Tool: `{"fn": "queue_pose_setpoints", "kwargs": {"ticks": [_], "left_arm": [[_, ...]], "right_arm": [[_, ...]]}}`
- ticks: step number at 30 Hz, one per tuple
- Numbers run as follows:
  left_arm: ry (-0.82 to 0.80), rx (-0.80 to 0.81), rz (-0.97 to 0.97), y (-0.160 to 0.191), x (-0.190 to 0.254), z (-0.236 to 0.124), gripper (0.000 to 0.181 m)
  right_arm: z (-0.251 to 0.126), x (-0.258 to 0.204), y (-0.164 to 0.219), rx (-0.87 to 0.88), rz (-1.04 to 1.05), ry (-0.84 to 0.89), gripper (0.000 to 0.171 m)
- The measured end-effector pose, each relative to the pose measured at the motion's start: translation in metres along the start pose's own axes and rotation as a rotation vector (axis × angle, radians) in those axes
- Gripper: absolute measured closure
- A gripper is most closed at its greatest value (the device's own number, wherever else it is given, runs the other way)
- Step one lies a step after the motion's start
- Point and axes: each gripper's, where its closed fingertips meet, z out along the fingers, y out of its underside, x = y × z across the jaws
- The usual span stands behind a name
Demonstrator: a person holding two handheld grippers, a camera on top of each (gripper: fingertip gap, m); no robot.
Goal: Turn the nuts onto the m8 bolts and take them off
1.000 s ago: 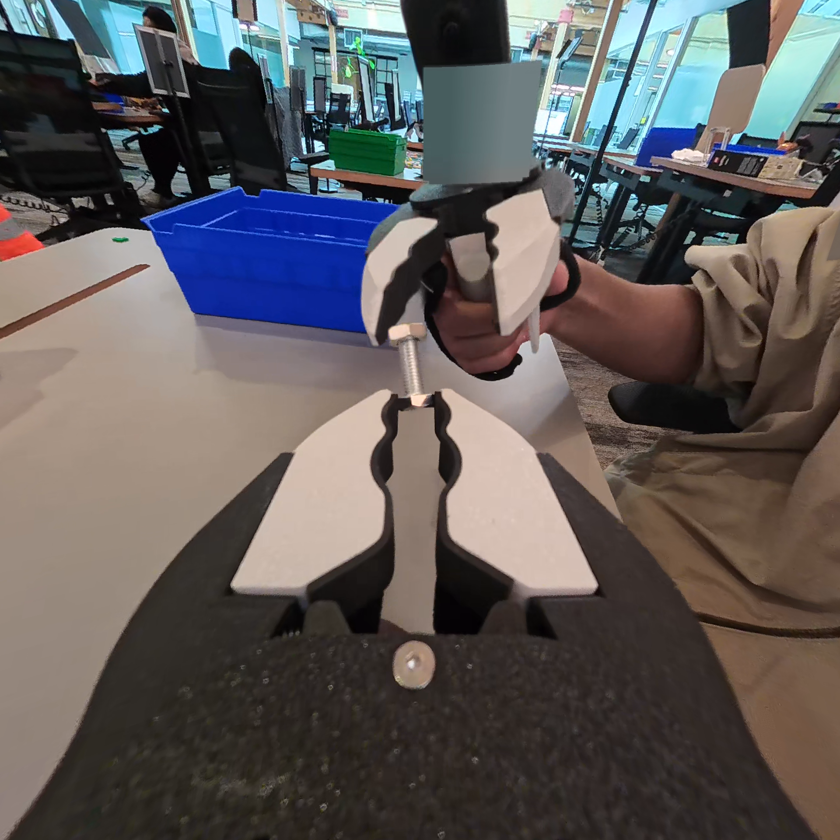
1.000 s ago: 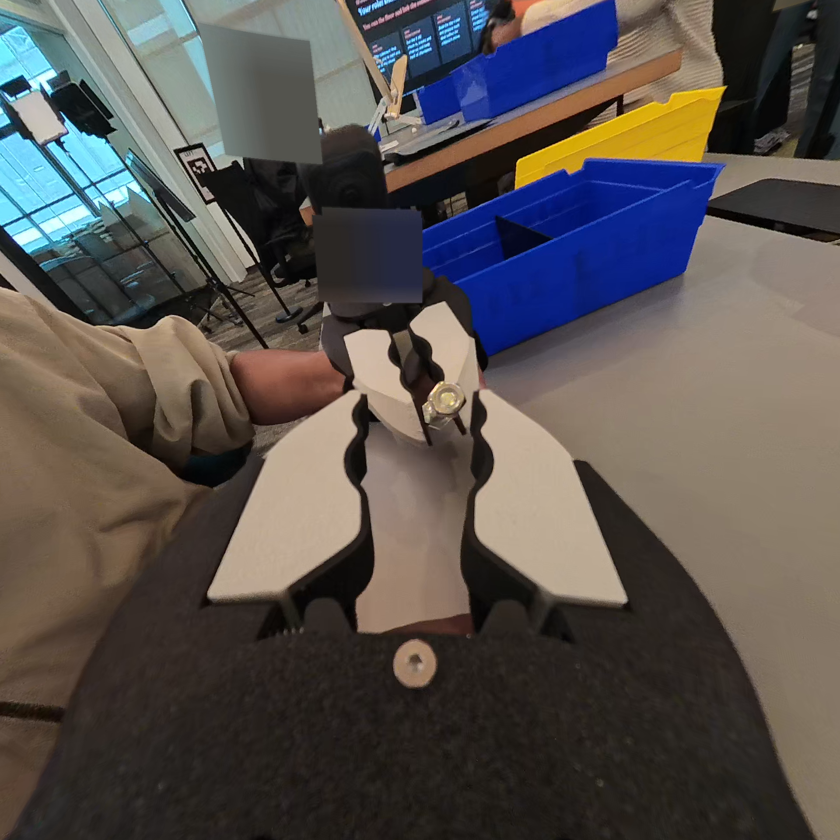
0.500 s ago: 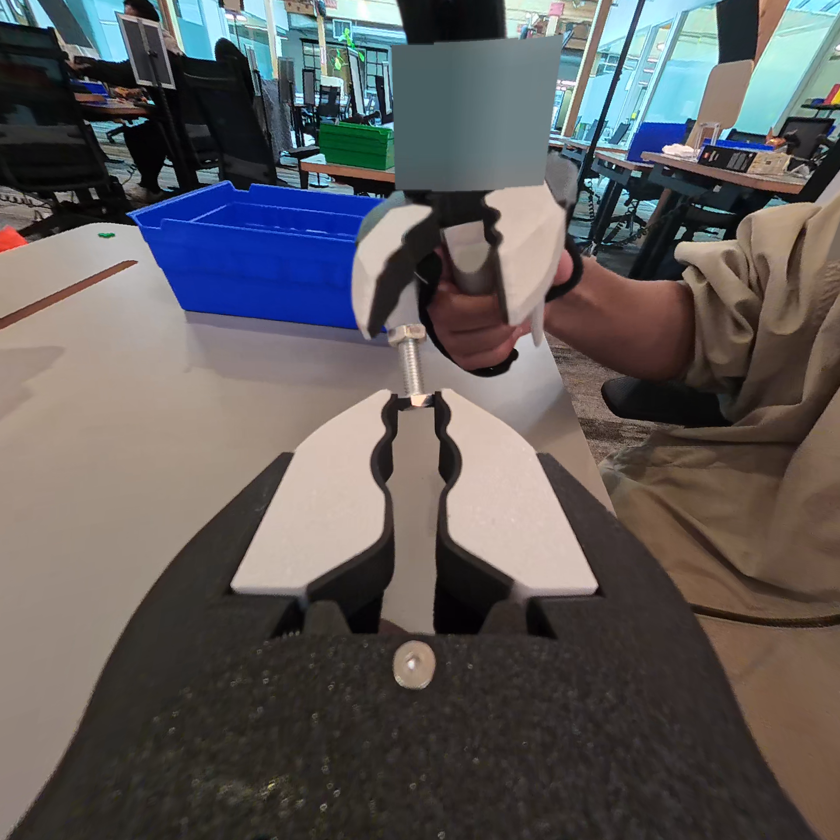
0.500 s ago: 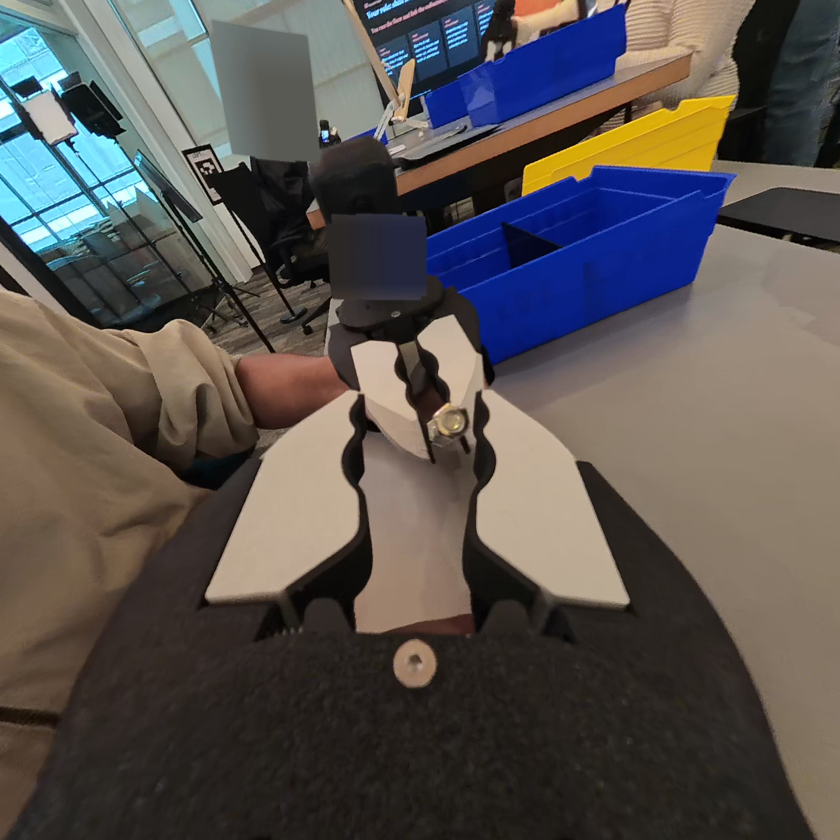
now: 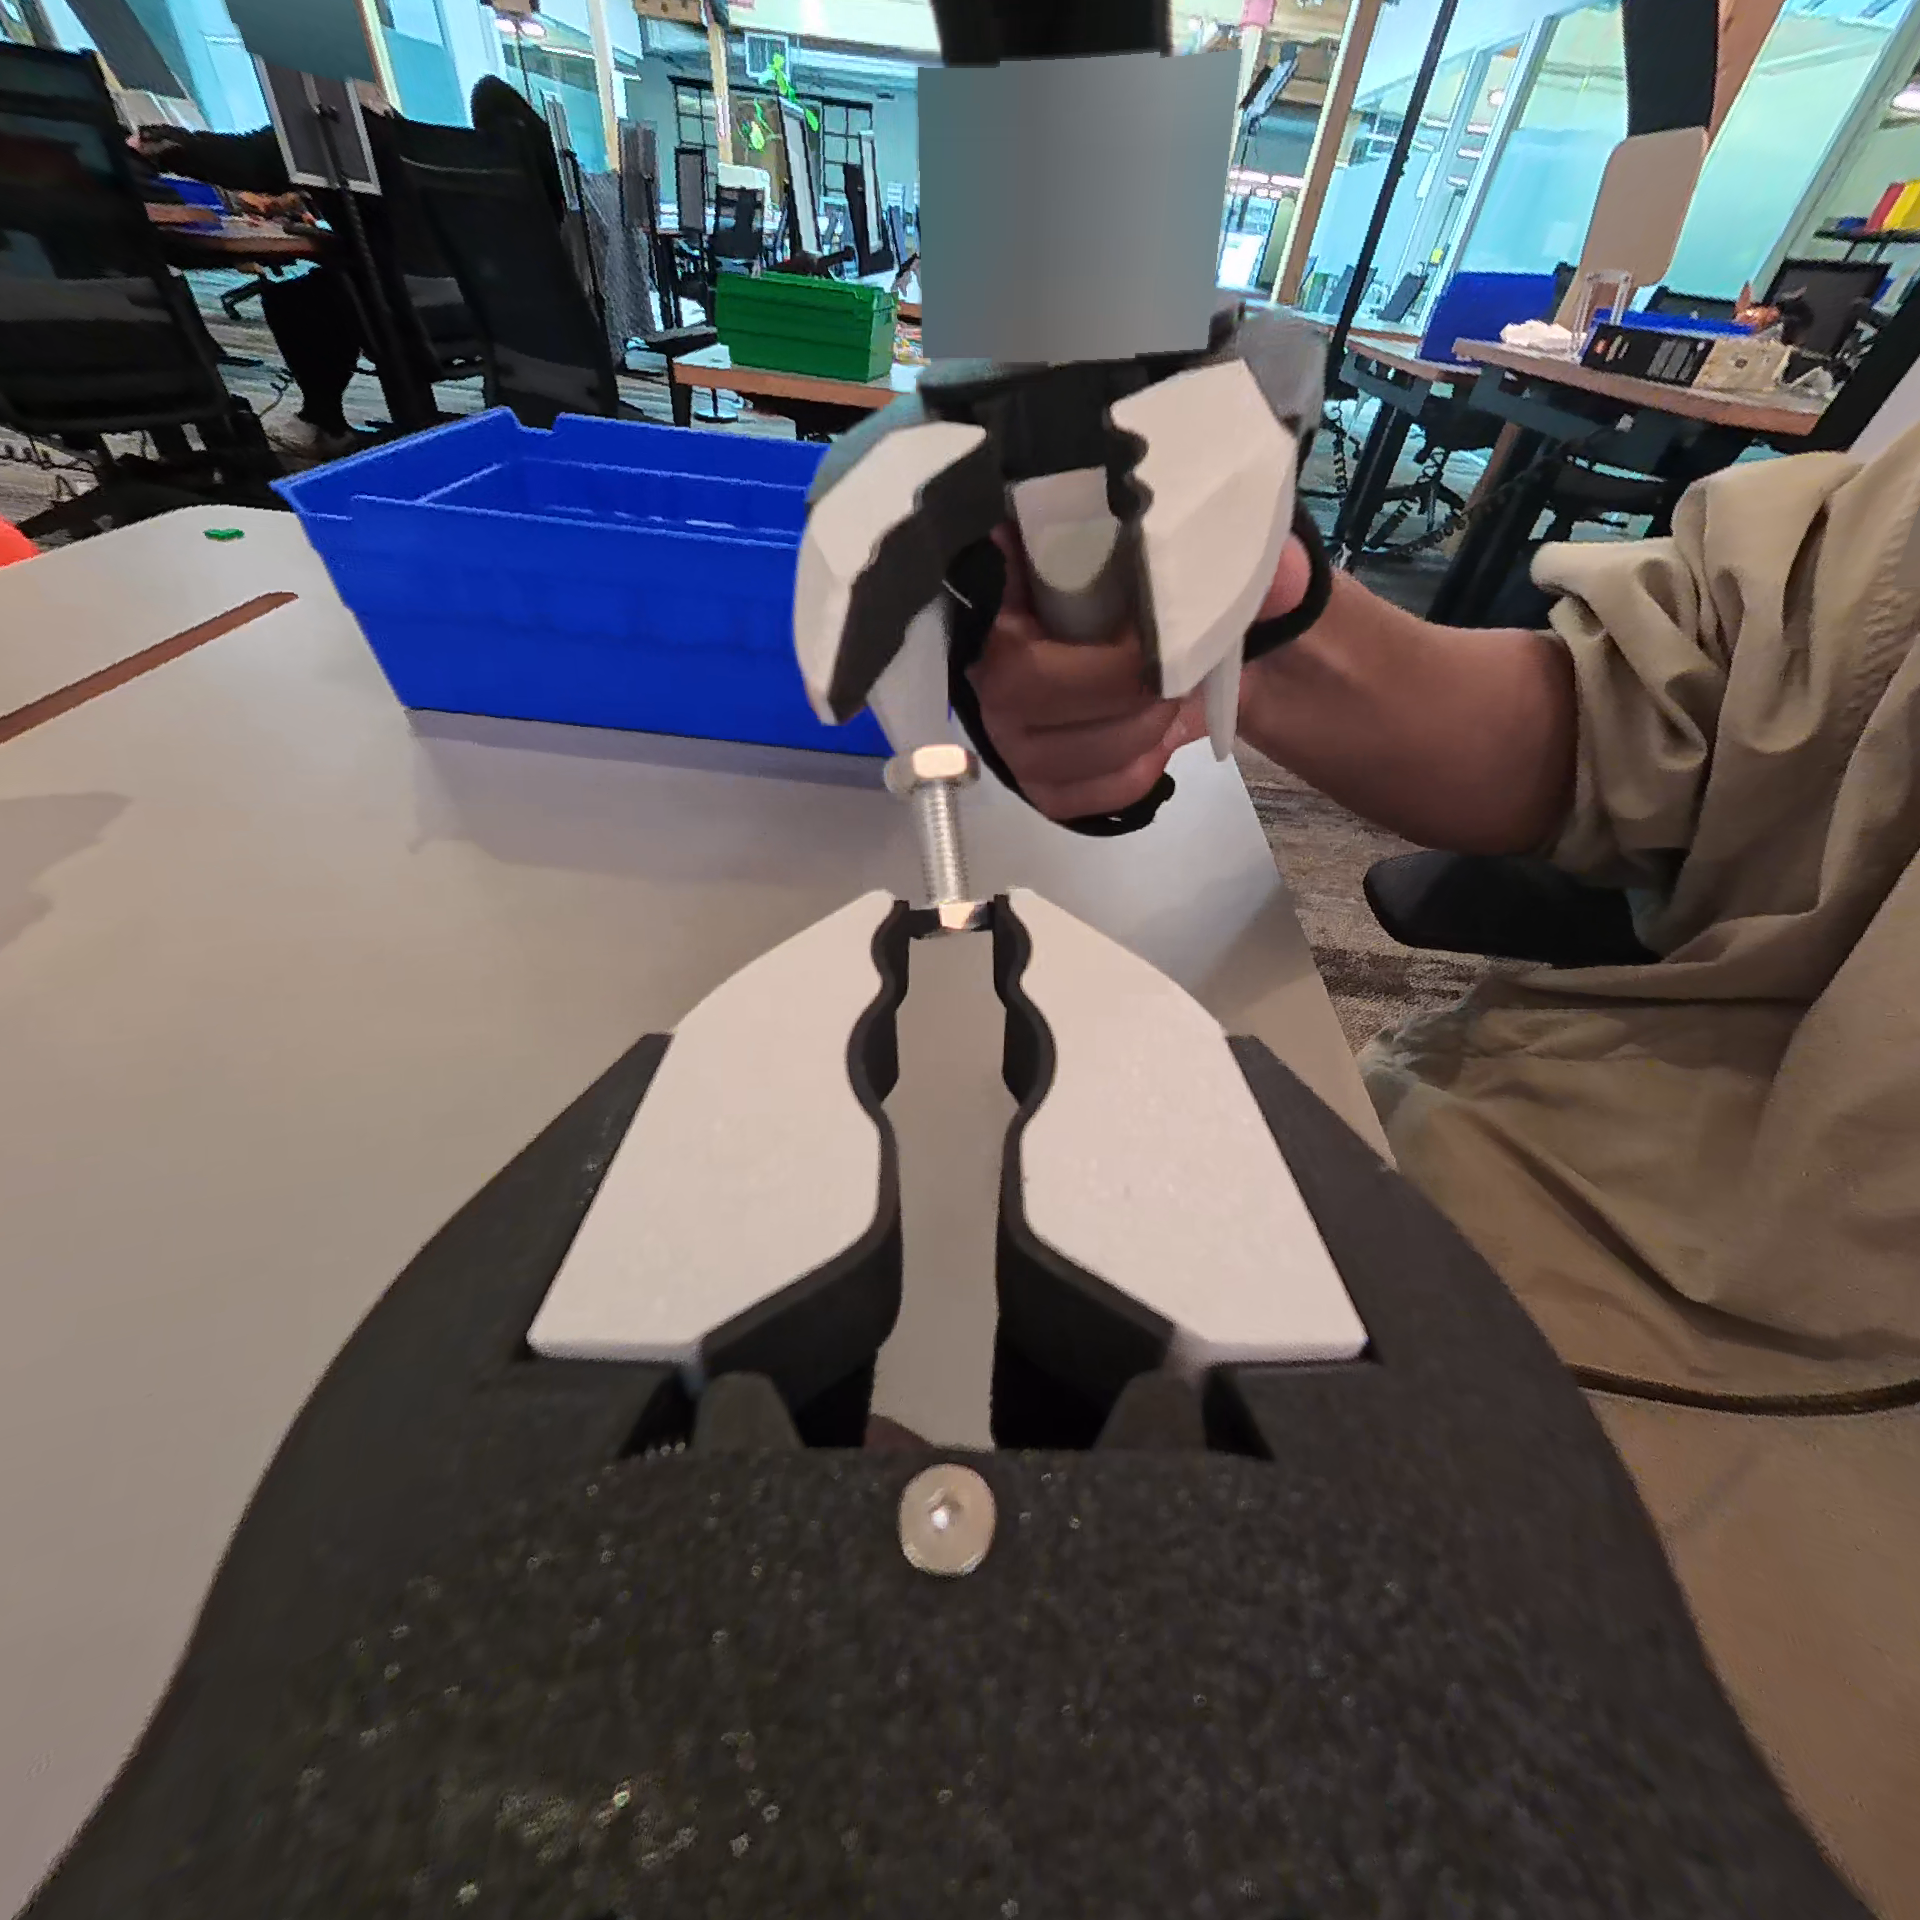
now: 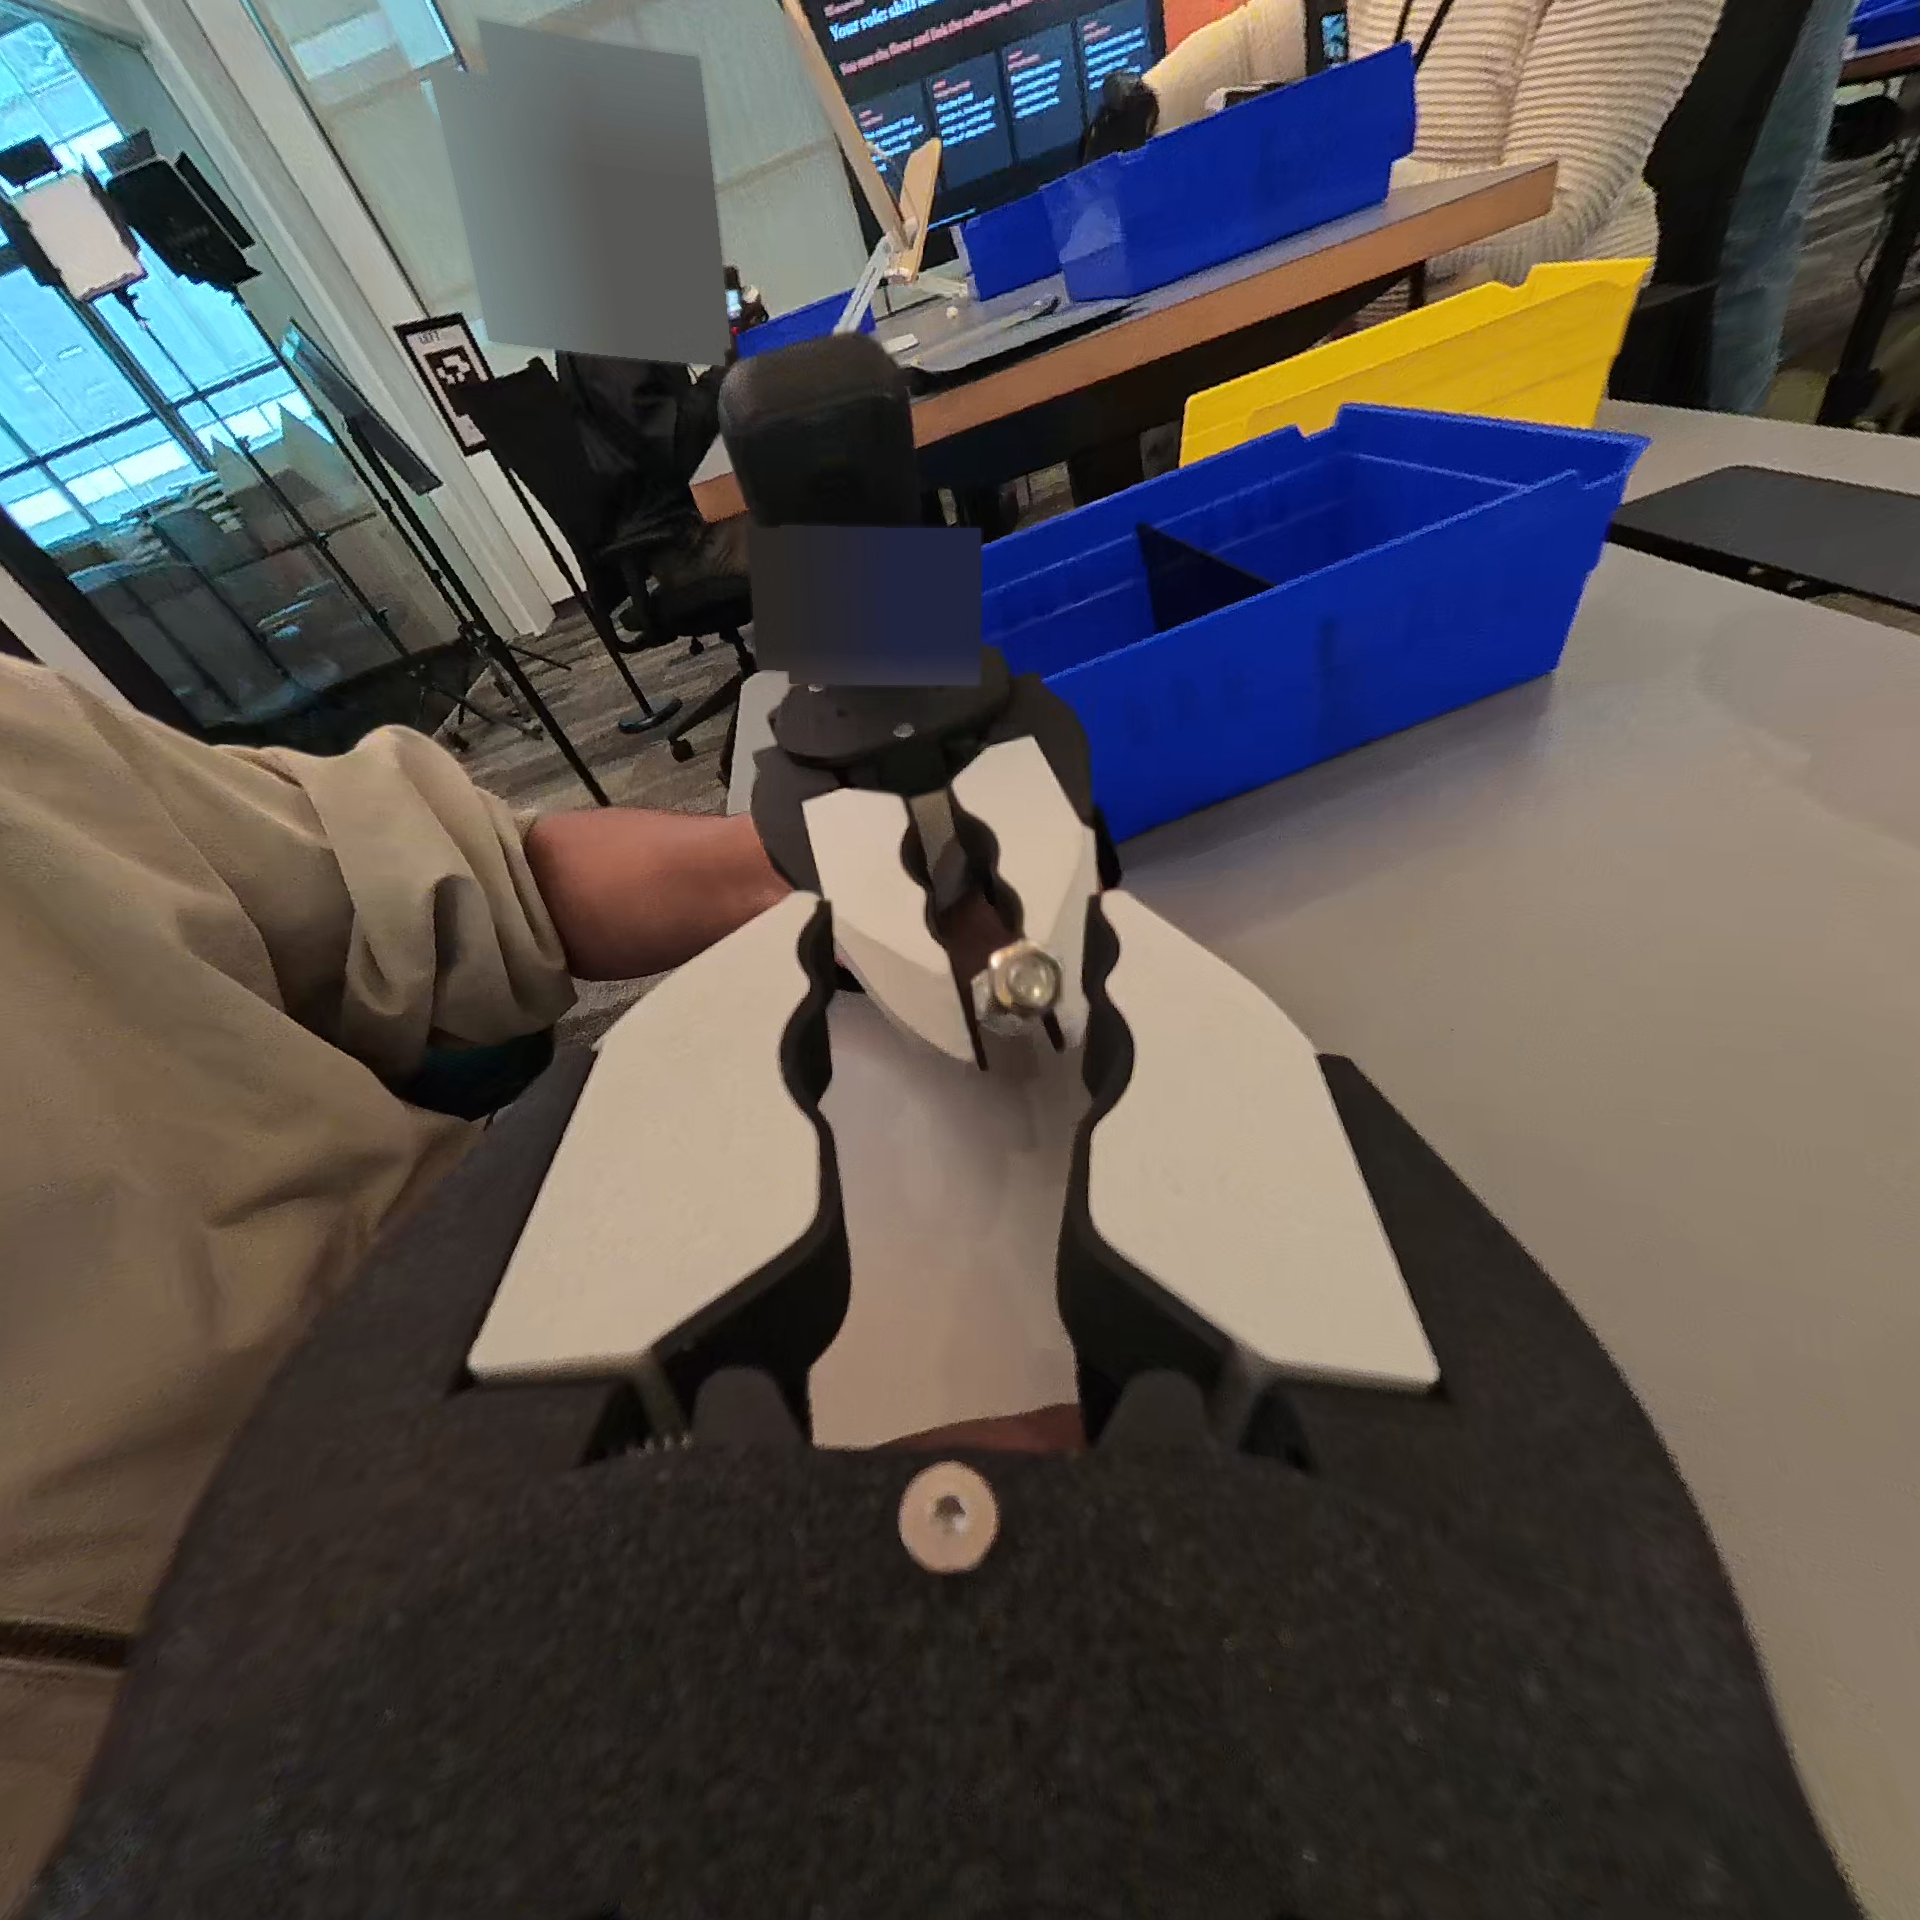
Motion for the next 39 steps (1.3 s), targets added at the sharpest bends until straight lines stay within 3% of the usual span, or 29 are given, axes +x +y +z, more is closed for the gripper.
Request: {"fn": "queue_pose_setpoints", "kwargs": {"ticks": [11,18,28,39], "left_arm": [[-0.026,0.05,-0.024,-0.011,-0.01,-0.01,0.166],[0.012,0.01,-0.005,-0.003,0.001,-0.003,0.166],[0.013,-0.01,0.016,0.0,0.002,0.0,0.166],[0.059,0.054,-0.01,-0.011,0.009,-0.005,0.166]], "right_arm": [[-0.003,-0.002,0.022,-0.05,0.024,0.002,0.128],[0.002,-0.001,0.0,-0.007,-0.002,-0.008,0.127],[0.004,-0.004,0.017,-0.044,0.028,-0.014,0.121],[0.003,-0.01,0.014,-0.007,0.078,-0.092,0.126]]}}
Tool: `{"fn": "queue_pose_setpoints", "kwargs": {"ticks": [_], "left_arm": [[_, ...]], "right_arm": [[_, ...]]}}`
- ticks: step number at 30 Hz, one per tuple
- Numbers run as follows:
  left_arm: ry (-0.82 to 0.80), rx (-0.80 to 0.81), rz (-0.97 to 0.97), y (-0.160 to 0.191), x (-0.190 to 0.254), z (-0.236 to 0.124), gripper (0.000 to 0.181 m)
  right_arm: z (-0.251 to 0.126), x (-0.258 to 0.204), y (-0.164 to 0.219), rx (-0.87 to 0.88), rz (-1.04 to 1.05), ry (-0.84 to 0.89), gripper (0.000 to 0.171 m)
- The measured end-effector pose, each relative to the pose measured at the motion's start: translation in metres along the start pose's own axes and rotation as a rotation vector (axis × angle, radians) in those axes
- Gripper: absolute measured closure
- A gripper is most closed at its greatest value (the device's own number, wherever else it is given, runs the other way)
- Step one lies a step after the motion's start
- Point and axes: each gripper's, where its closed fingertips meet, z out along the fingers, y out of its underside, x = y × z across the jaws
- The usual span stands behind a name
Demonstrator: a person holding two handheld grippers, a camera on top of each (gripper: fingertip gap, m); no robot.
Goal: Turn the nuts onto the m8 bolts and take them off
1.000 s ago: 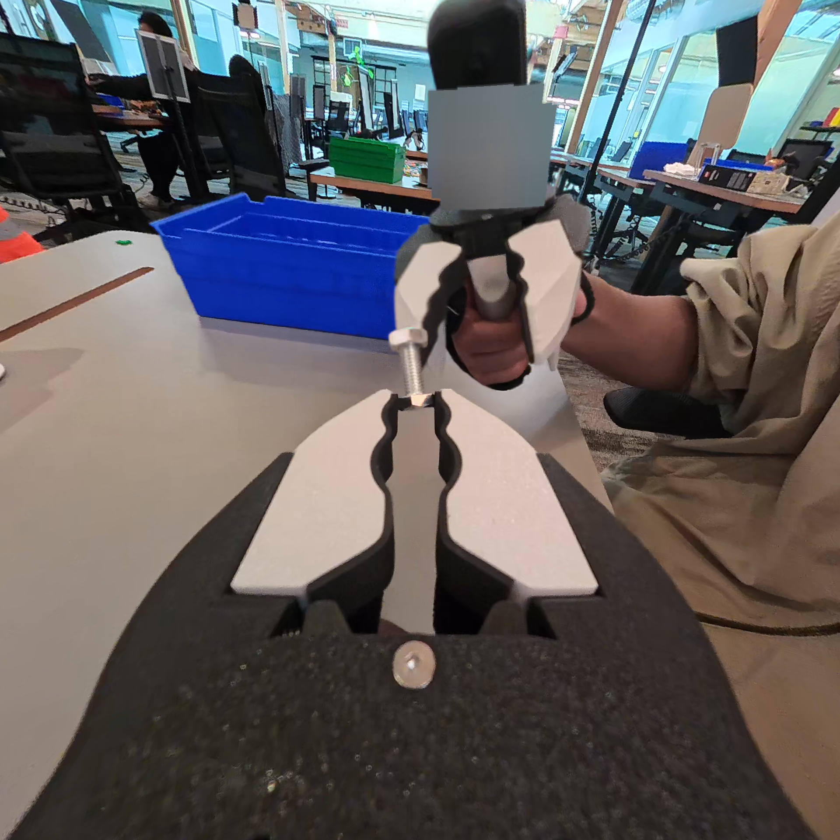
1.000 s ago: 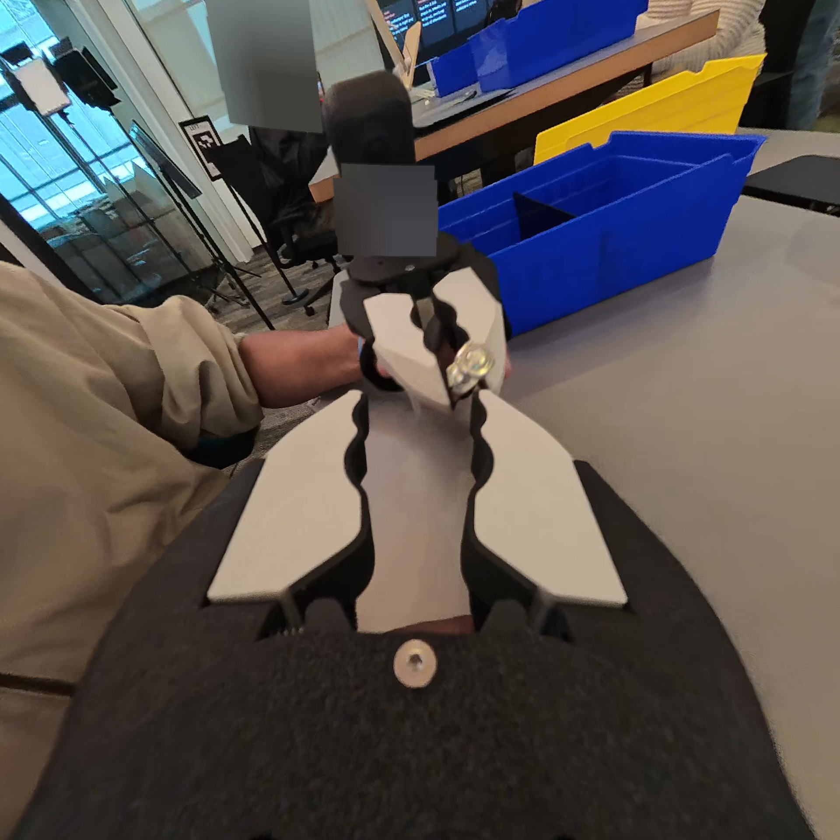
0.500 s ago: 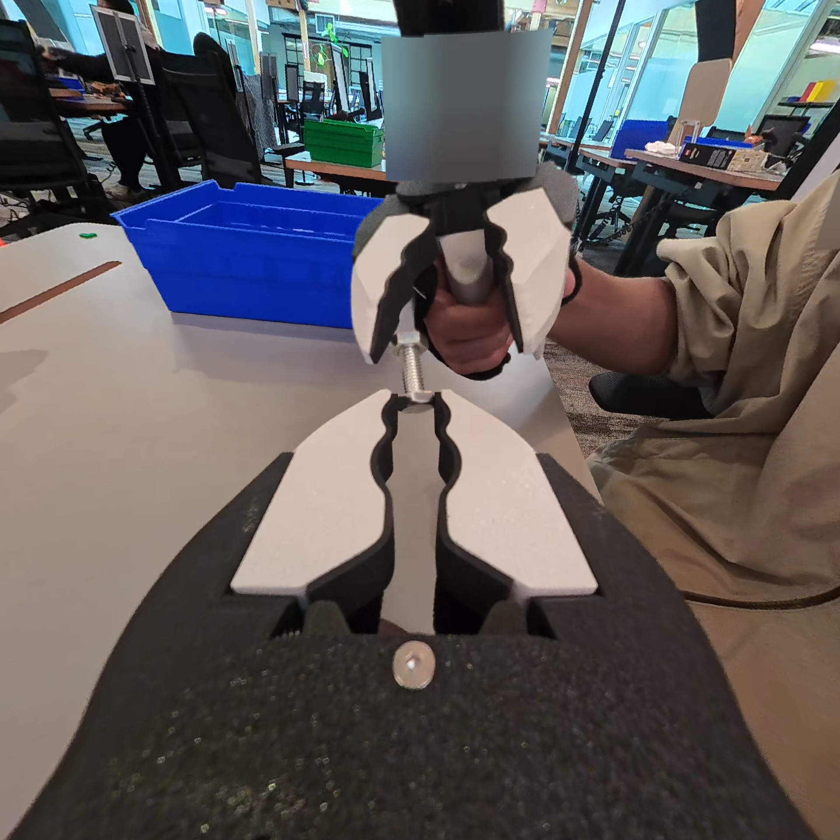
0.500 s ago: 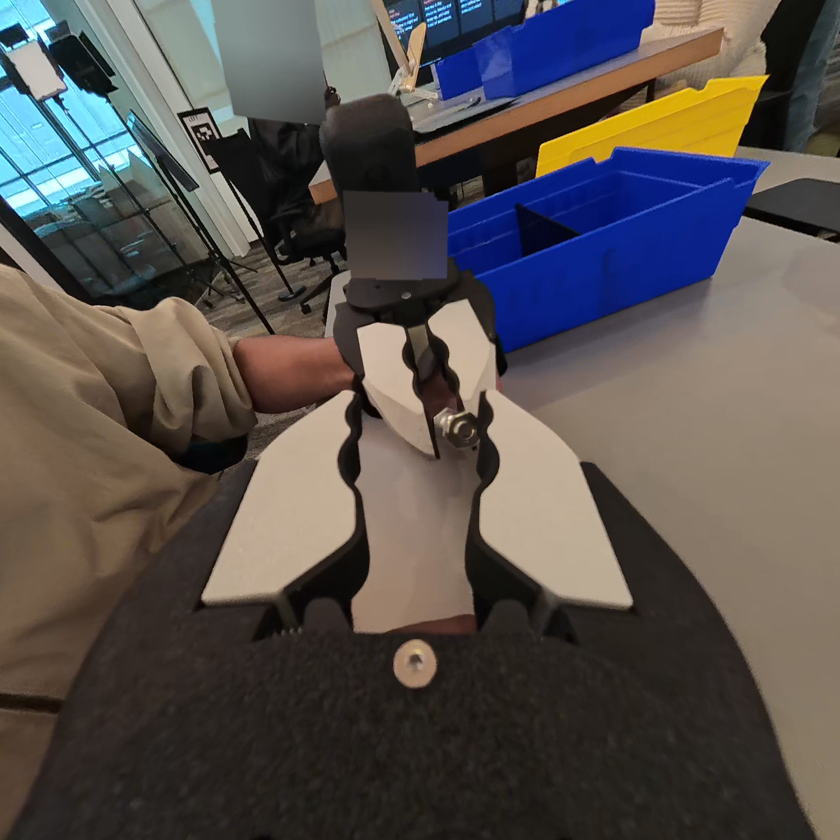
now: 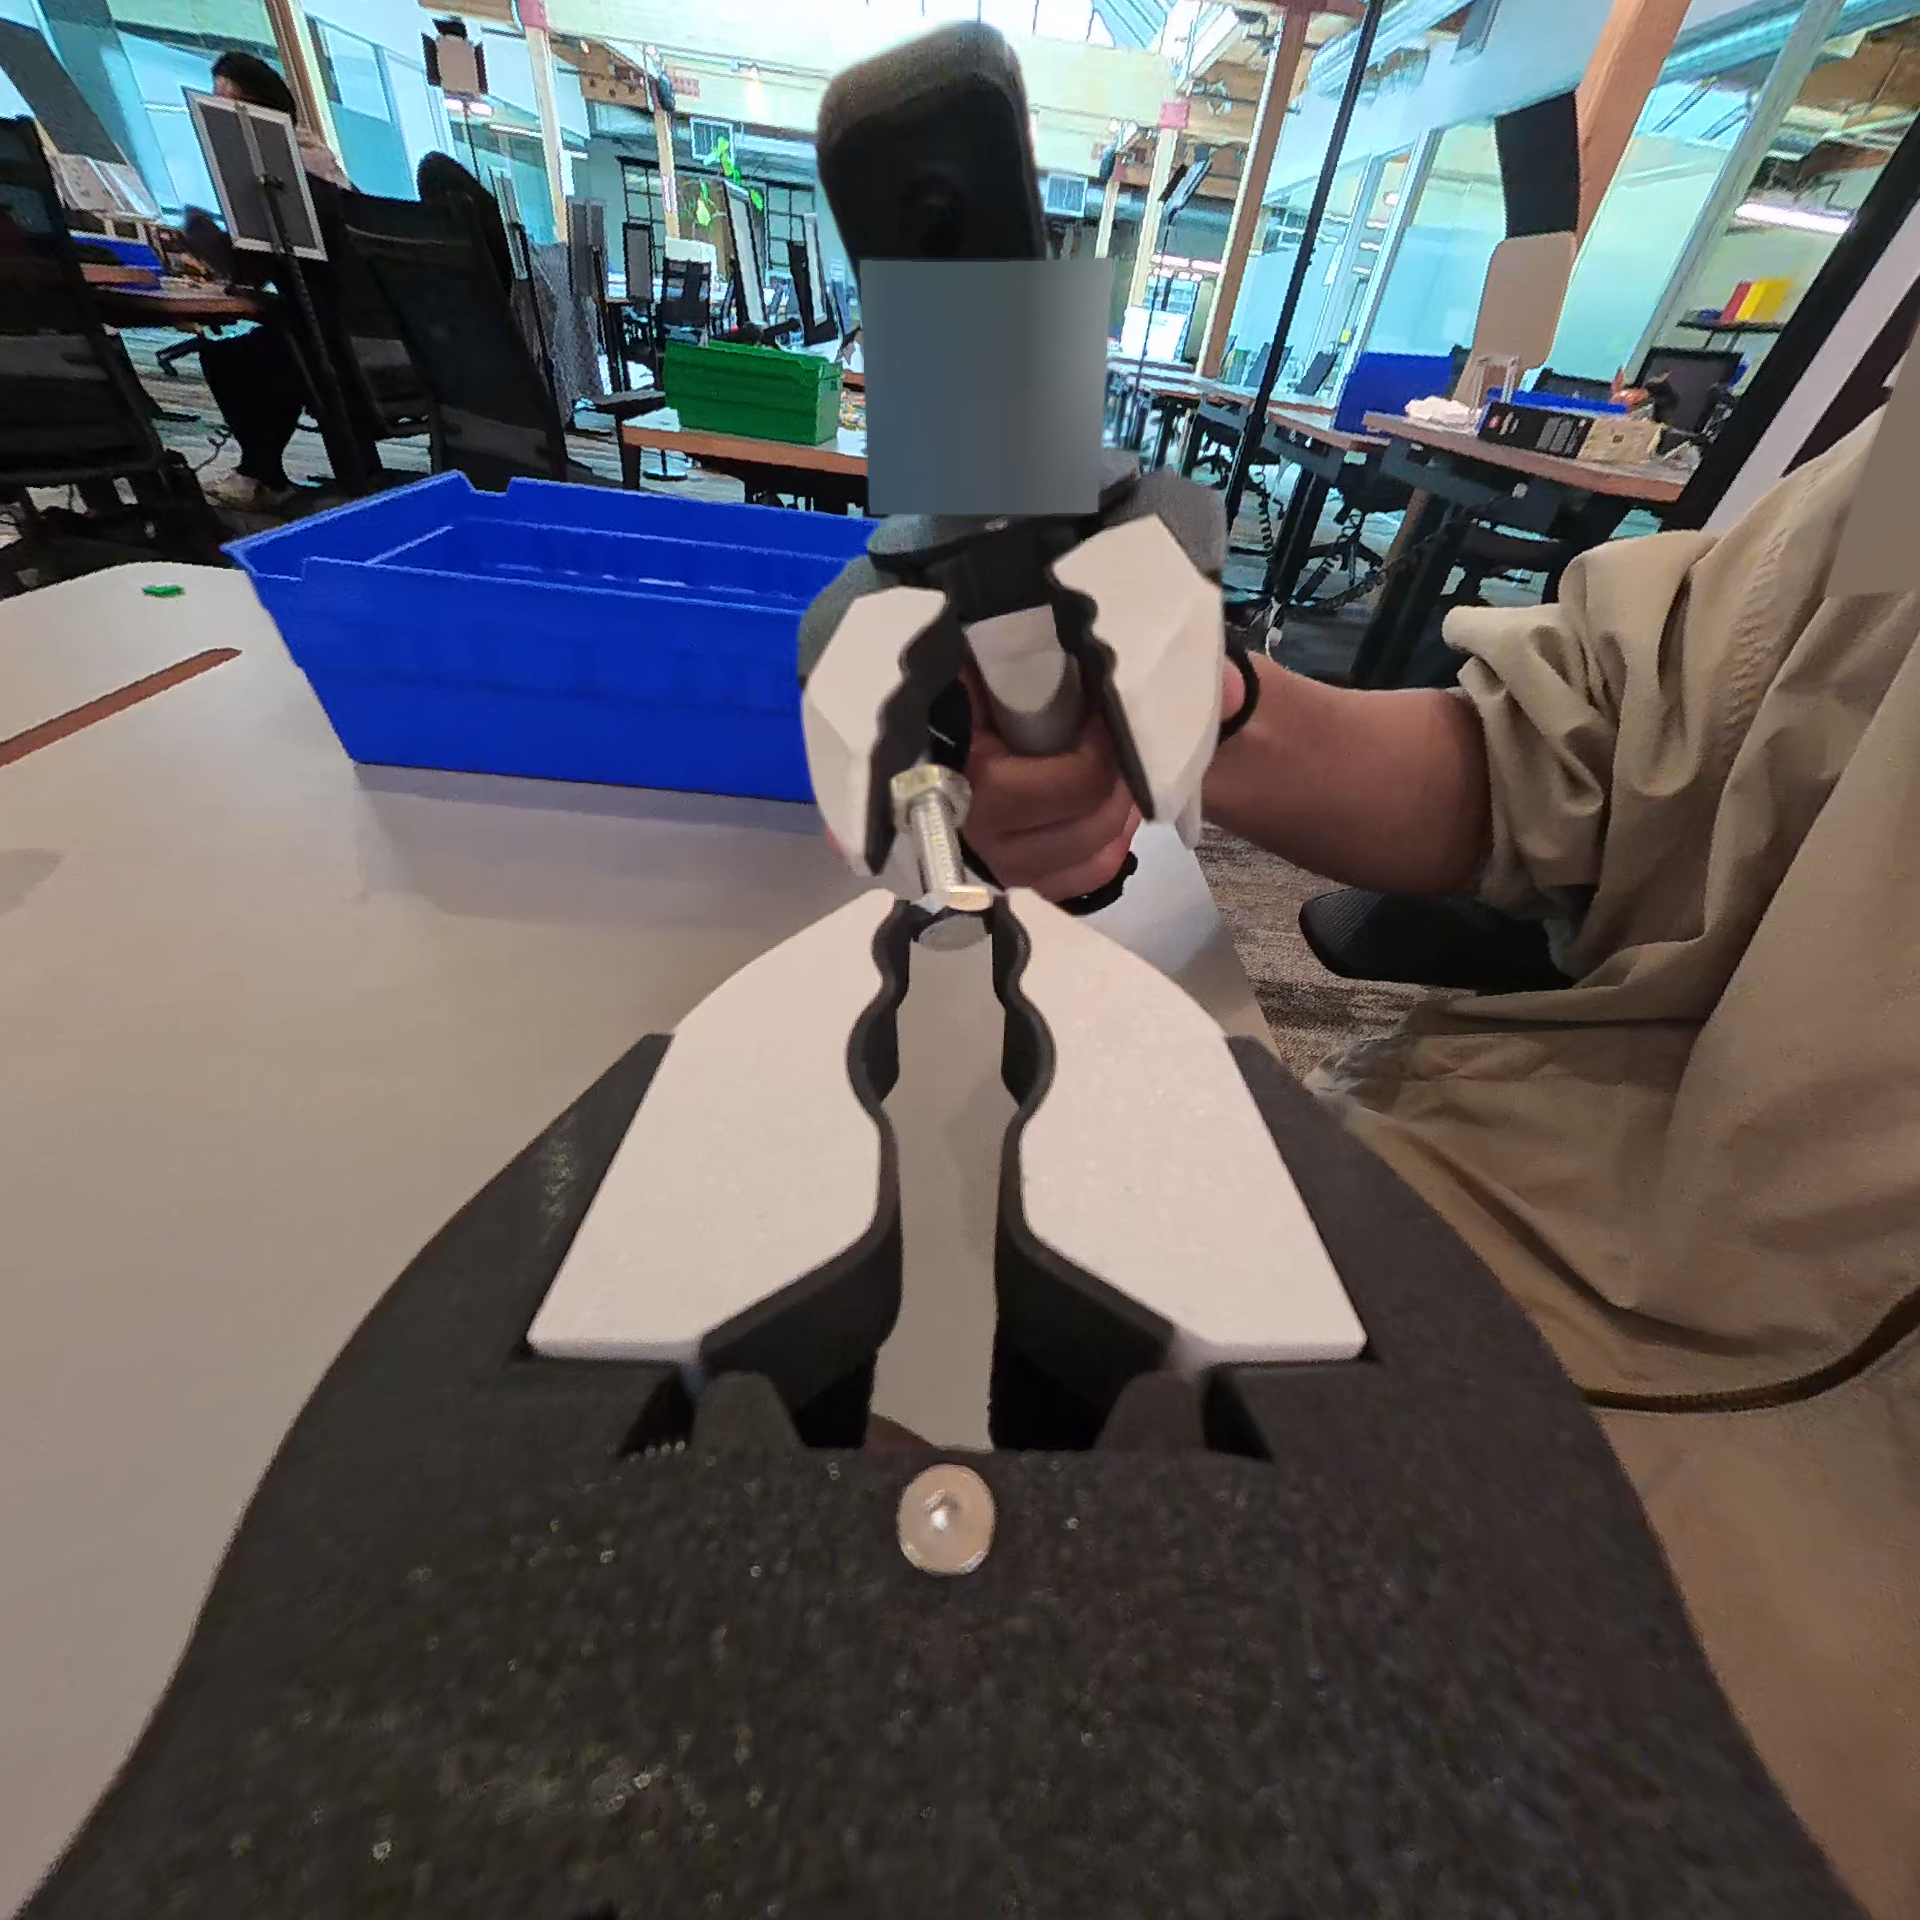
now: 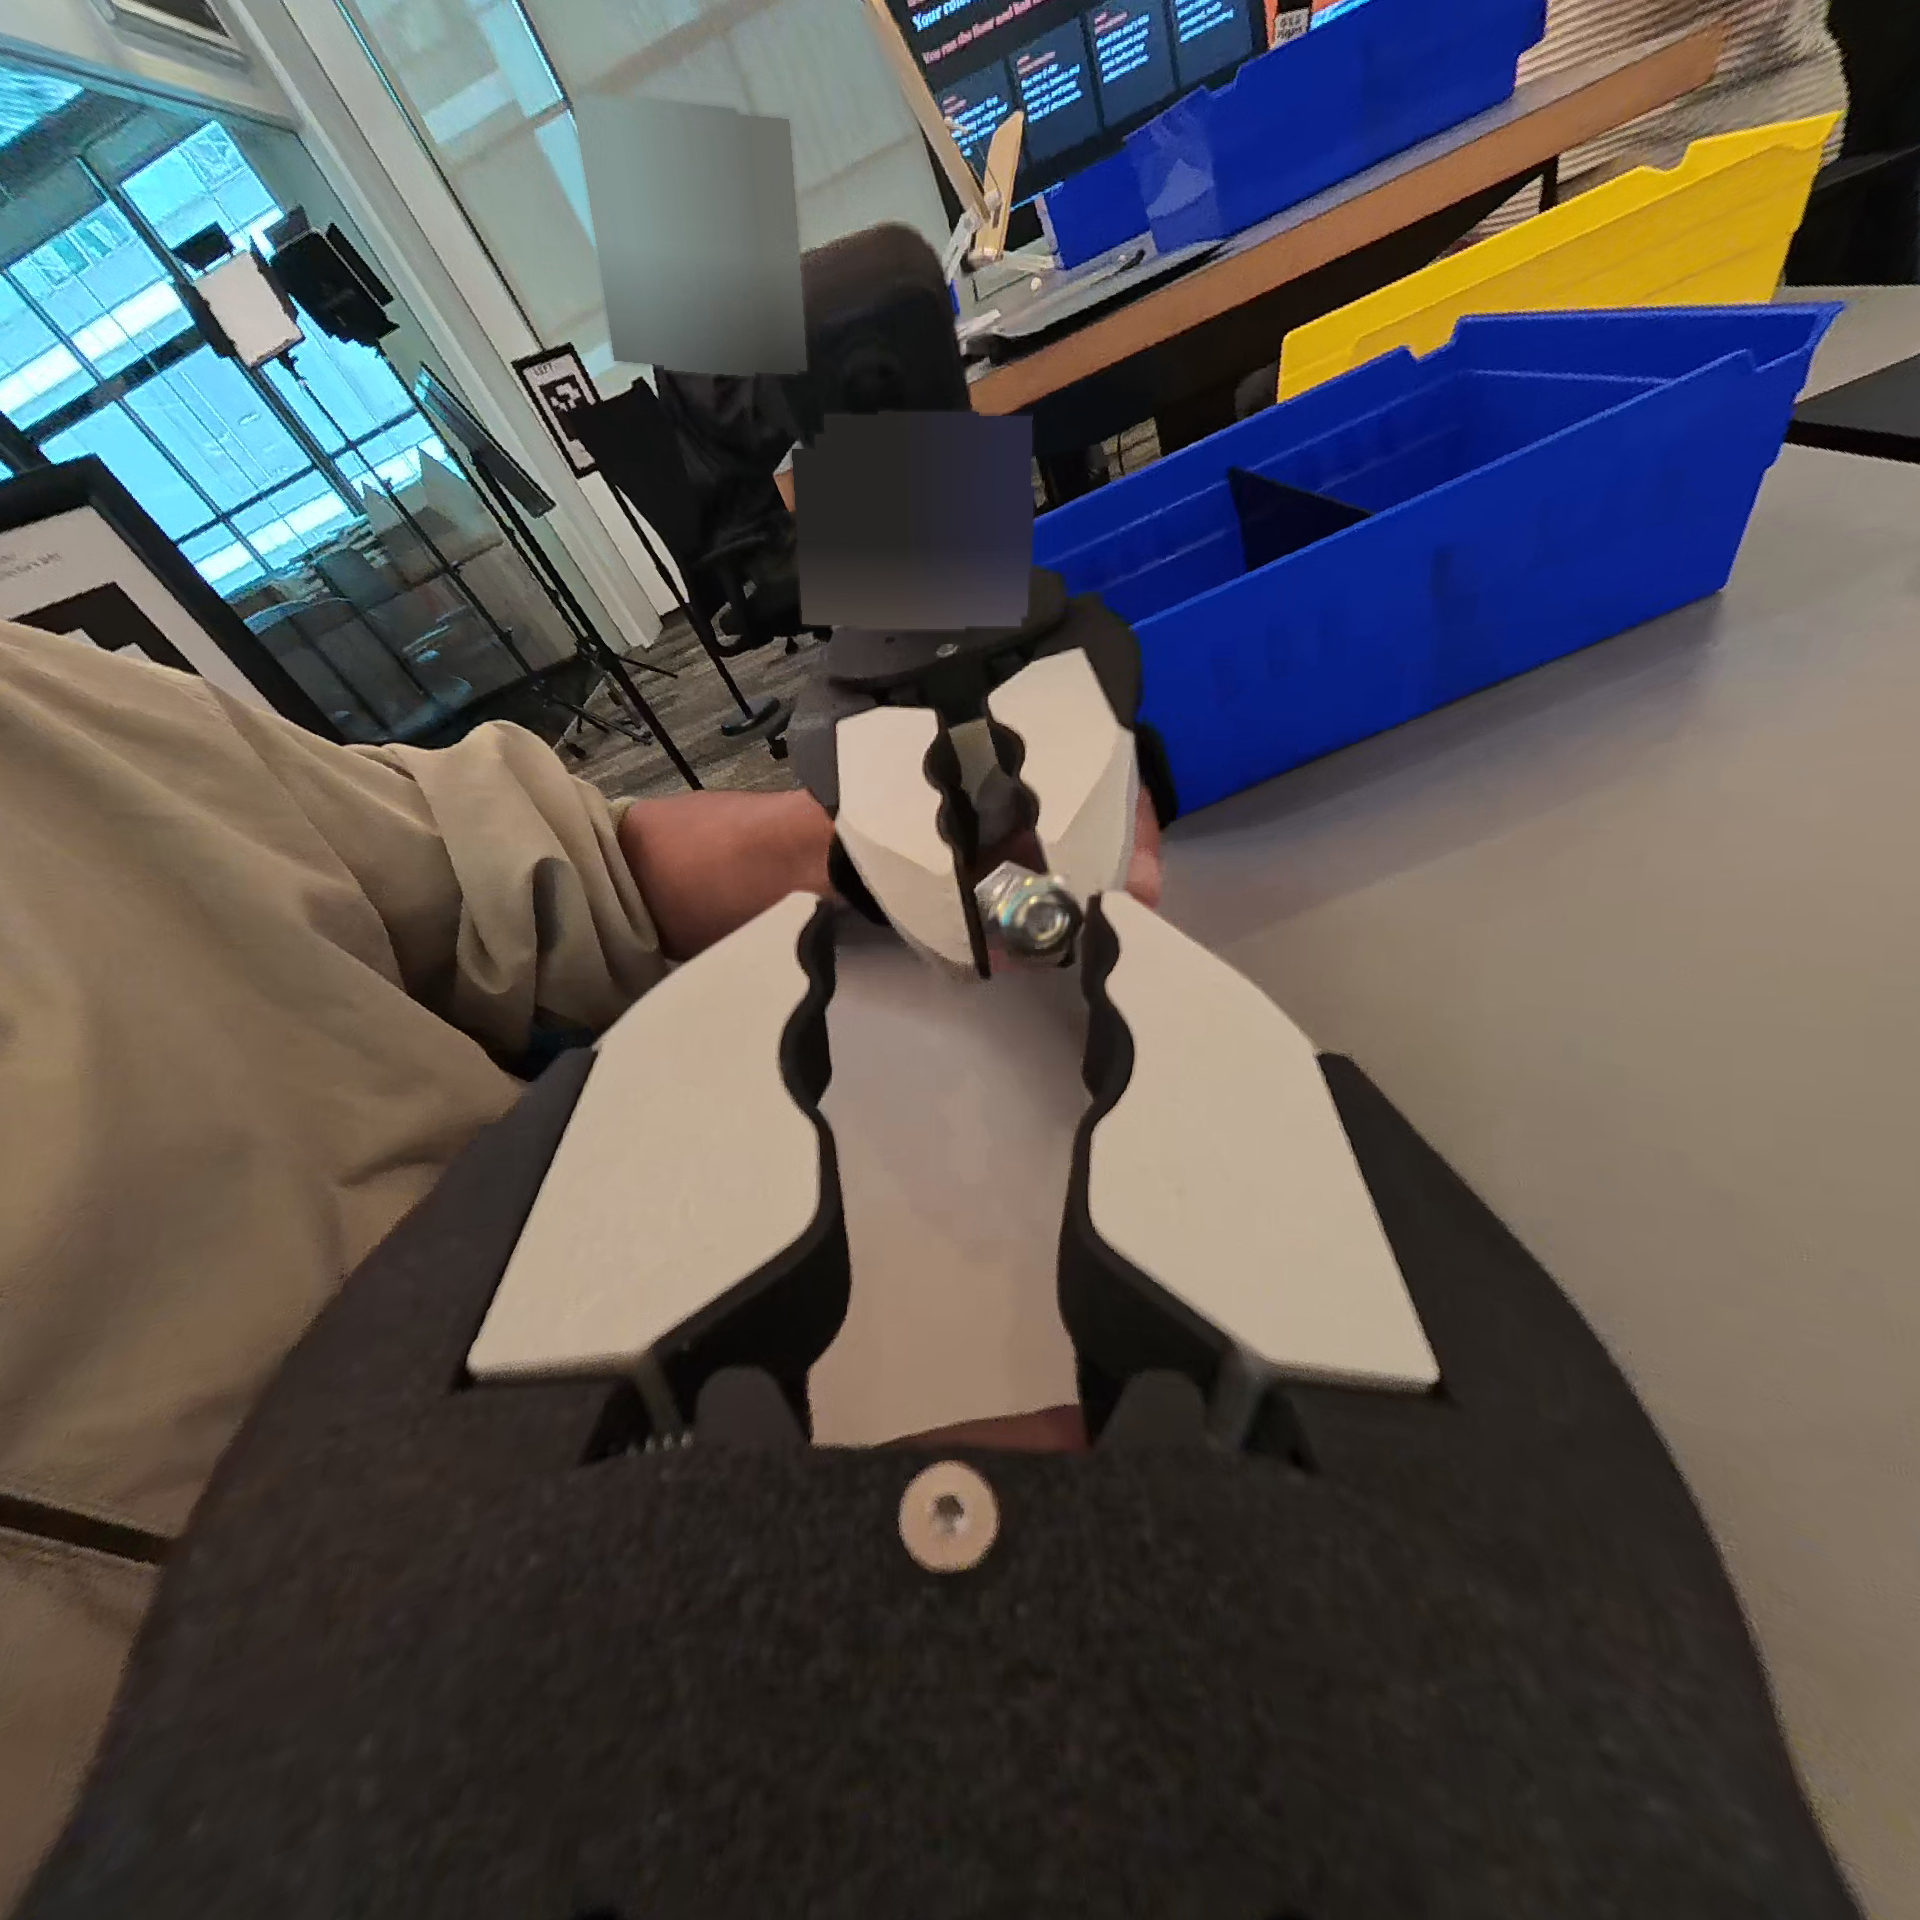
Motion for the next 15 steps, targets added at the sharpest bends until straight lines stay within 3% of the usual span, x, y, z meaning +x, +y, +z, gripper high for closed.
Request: {"fn": "queue_pose_setpoints", "kwargs": {"ticks": [7,15], "left_arm": [[-0.02,0.019,-0.012,-0.004,-0.006,-0.006,0.166],[-0.006,0.0,-0.003,0.0,-0.002,-0.003,0.166]], "right_arm": [[-0.004,-0.002,0.011,-0.042,-0.039,0.017,0.13],[-0.004,0.001,-0.007,-0.033,-0.073,0.037,0.127]]}}
